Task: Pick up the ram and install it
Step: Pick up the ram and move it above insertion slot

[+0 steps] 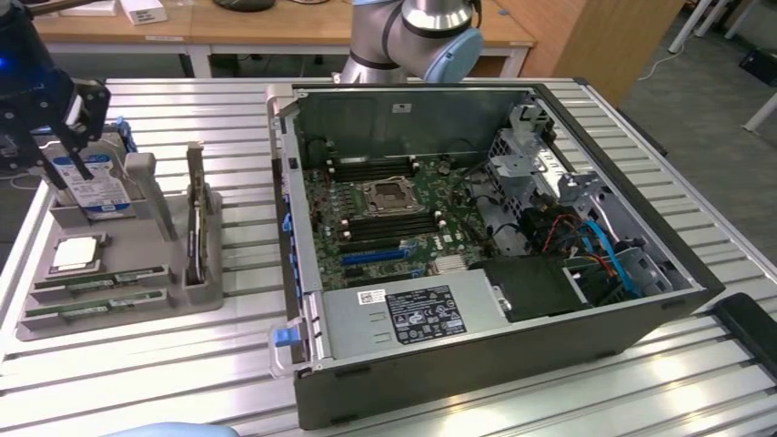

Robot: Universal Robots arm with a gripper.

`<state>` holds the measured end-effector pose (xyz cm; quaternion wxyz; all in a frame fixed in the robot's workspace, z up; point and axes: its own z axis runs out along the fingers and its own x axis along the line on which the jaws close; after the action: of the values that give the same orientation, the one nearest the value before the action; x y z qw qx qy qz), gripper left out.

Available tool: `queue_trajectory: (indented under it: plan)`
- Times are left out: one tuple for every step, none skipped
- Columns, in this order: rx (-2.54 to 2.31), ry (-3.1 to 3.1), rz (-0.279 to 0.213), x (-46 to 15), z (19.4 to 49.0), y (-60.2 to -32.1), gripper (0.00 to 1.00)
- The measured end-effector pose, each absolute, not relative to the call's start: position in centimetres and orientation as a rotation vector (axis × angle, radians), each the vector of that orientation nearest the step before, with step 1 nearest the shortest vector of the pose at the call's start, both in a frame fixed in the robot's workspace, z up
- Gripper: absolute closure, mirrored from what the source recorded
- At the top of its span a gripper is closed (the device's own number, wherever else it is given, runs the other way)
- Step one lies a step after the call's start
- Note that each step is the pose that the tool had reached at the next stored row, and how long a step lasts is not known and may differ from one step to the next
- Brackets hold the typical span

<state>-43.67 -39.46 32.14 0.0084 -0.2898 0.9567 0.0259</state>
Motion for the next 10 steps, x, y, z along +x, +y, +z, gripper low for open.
queue_trajectory:
  plan:
    - [-0.933,2.982,0.081,-43.67,32.13,-39.46,0.71]
    - [-0.96,2.974,0.081,-43.67,32.11,-39.46,0.71]
    - [-0.987,2.965,0.082,-43.67,32.09,-39.46,0.71]
    - [-1.013,2.957,0.082,-43.67,32.08,-39.46,0.71]
    - [-1.04,2.948,0.082,-43.67,32.06,-39.46,0.71]
    - [-1.068,2.939,0.082,-43.67,32.05,-39.46,0.71]
    - [-1.095,2.929,0.082,-43.67,32.03,-39.46,0.71]
    - [-1.121,2.92,0.083,-43.67,32.02,-39.46,0.71]
    - [-1.148,2.91,0.083,-43.67,32.0,-39.46,0.71]
    - [-1.174,2.9,0.083,-43.67,31.99,-39.46,0.71]
